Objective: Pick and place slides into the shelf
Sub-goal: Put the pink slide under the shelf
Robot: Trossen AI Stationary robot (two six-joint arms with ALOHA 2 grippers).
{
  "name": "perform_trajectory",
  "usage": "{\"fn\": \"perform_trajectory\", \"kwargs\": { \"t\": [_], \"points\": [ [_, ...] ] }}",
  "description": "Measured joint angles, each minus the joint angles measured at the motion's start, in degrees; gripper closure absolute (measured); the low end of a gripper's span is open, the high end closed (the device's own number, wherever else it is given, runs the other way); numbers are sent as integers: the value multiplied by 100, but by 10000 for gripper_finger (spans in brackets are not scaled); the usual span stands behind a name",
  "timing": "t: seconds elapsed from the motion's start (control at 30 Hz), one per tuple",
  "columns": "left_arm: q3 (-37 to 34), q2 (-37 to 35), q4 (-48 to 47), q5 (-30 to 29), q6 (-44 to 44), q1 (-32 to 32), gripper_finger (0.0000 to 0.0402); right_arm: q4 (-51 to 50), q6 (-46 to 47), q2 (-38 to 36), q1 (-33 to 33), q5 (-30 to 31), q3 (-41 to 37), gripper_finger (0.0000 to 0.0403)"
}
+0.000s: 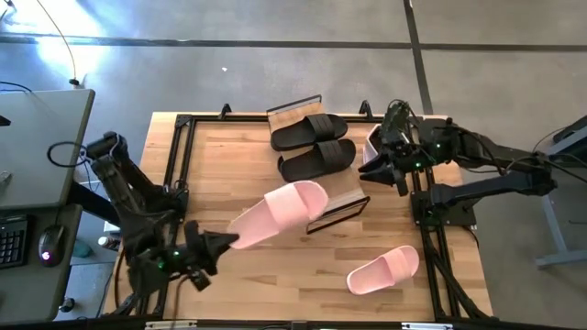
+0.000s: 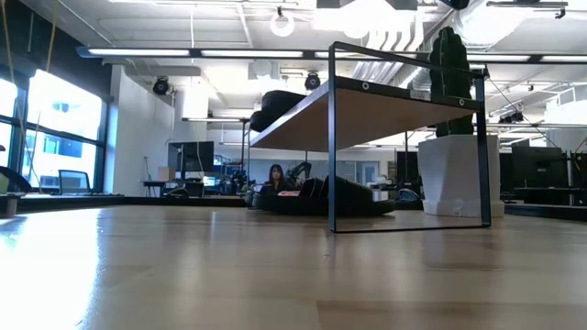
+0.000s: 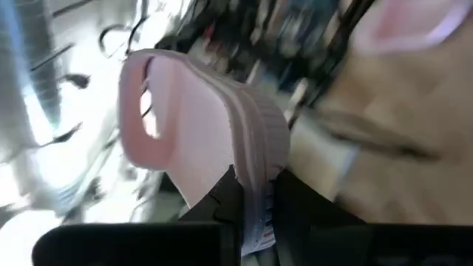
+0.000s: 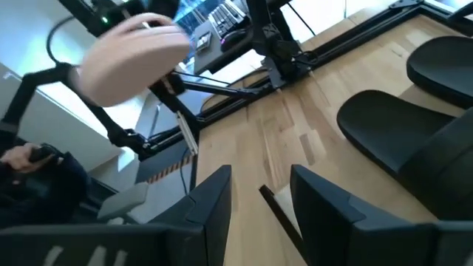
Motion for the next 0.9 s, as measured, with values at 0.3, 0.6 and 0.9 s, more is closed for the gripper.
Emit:
{"fn": "perform_trajectory", "kwargs": {
  "t": [0.3,0.6,0.9],
  "points": [
    [692,-222,-3799,2506,-3806,154,370,0,-101,11,83,100,2,272],
    [596,-190,-6207,3139,-6120,270,372,-17,-142,11,83,100,2,272],
    [-123,-159,-6525,3390,-6148,586,372,-65,-228,13,83,106,4,272]
  ]
}}
